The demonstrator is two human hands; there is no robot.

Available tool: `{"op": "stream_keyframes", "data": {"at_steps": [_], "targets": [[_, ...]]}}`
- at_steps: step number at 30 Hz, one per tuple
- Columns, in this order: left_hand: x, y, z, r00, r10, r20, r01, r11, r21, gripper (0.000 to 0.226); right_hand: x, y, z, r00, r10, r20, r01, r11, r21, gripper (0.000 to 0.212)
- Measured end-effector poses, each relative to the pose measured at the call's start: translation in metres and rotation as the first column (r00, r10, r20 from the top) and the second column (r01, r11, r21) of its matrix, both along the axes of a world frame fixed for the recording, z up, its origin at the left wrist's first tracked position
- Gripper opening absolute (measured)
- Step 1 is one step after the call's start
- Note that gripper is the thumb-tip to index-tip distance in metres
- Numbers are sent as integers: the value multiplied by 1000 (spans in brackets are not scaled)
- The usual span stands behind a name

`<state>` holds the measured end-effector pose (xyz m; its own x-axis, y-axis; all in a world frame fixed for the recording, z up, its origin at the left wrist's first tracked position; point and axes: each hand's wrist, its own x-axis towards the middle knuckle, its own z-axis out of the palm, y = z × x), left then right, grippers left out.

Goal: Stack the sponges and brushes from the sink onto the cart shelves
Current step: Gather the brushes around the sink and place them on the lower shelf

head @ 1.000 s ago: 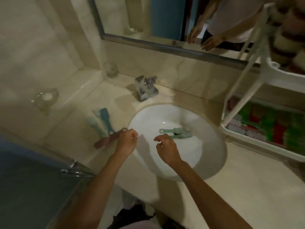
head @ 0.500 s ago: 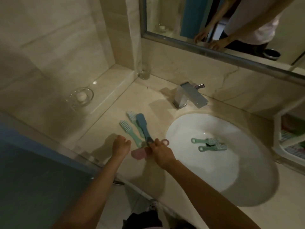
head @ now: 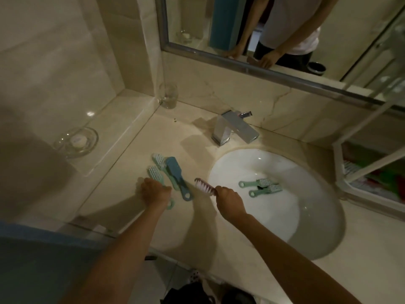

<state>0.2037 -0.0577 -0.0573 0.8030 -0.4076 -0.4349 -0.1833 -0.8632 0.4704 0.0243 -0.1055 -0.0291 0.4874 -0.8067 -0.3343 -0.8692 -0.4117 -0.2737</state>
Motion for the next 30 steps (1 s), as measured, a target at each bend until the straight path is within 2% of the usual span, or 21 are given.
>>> {"op": "stream_keyframes", "data": {"at_steps": [5,10,13,17,20,26,30], "targets": [[3,6,-2,998,-68,0,68,997,34,69,-9,-7,6,989,-132,71,127,990,65,22],[12,20,1,987,-161,9,159,982,105,47,-21,-10,7,984,-151,94,143,986,85,24],[9,30,5,973,-223,53,215,967,134,42,-29,-8,7,982,-146,122,136,987,84,24],[-10,28,23,975,-179,134,174,983,52,35,-47,-8,14,971,-152,186,143,988,58,24],[-41,13,46,969,-197,146,211,973,-91,31,-70,-14,21,948,-174,267,176,984,17,25],[-146,-37,89,864,-480,155,504,816,-281,27,-159,-34,38,887,-232,400,293,951,-97,23],[-229,-69,99,747,-646,156,660,697,-279,21,-244,-46,41,829,-319,460,447,872,-201,23]]}}
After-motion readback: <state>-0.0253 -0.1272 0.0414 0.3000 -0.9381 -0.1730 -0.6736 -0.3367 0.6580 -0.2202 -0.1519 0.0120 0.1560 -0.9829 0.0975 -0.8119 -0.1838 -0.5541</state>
